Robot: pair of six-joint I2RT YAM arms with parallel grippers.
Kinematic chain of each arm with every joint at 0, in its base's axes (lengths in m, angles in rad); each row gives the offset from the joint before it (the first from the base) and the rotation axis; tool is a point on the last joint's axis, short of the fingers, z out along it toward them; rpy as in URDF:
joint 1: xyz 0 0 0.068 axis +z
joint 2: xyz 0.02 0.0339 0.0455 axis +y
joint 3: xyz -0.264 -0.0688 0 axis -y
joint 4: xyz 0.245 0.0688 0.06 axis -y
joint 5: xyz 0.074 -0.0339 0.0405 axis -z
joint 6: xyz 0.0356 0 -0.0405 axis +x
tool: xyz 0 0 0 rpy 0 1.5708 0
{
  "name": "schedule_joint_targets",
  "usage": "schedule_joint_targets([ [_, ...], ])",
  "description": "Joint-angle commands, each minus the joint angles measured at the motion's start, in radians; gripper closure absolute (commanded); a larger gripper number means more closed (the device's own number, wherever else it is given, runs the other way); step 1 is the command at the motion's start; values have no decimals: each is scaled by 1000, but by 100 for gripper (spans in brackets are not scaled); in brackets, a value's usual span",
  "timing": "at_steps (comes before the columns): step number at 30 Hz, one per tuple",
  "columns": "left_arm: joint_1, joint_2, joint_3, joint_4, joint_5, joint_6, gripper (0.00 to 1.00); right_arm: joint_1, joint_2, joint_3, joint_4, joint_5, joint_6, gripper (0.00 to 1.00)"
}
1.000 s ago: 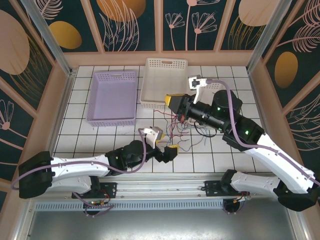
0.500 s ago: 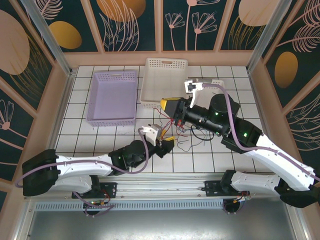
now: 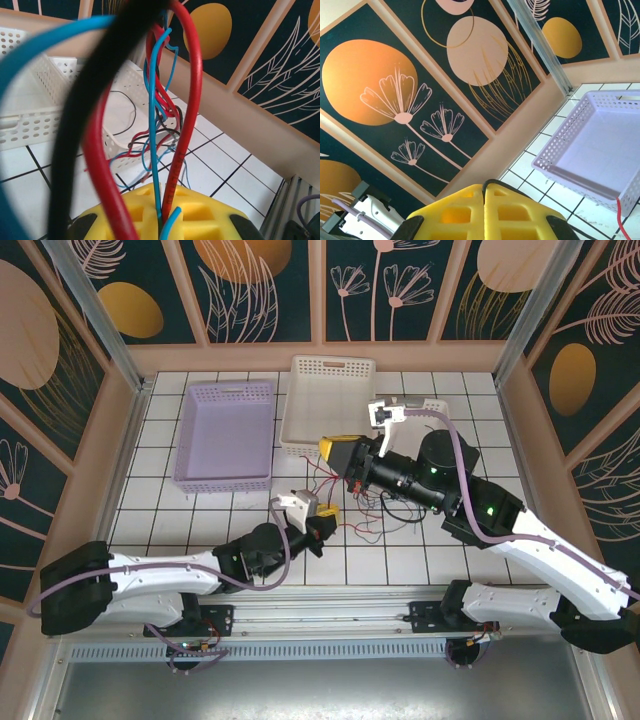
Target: Untangle the cables
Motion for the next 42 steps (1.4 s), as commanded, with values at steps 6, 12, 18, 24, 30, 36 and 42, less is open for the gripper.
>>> schedule_joint_targets([
  [6,-1,-161,-62,-90,38,-50,100,3,-68,4,3,182,-25,100],
  [12,-1,-286,-40,-409,142,-80,100,-44,-132,1,-43,322,-74,100],
  [18,-2,-312,19,-688,180,-110,100,-174,-132,77,-102,298,-105,100],
  [24,-1,-349,67,-880,43,-142,100,-273,-85,193,-170,283,-138,100],
  [30,-1,-339,164,-1087,-69,-179,100,-282,-59,300,-223,392,-171,100],
  [36,-1,-432,236,-1251,-153,-214,100,-282,-65,354,-269,530,-194,100],
  [42,0,-440,313,-1379,-271,-227,100,-282,-115,359,-264,688,-190,100],
])
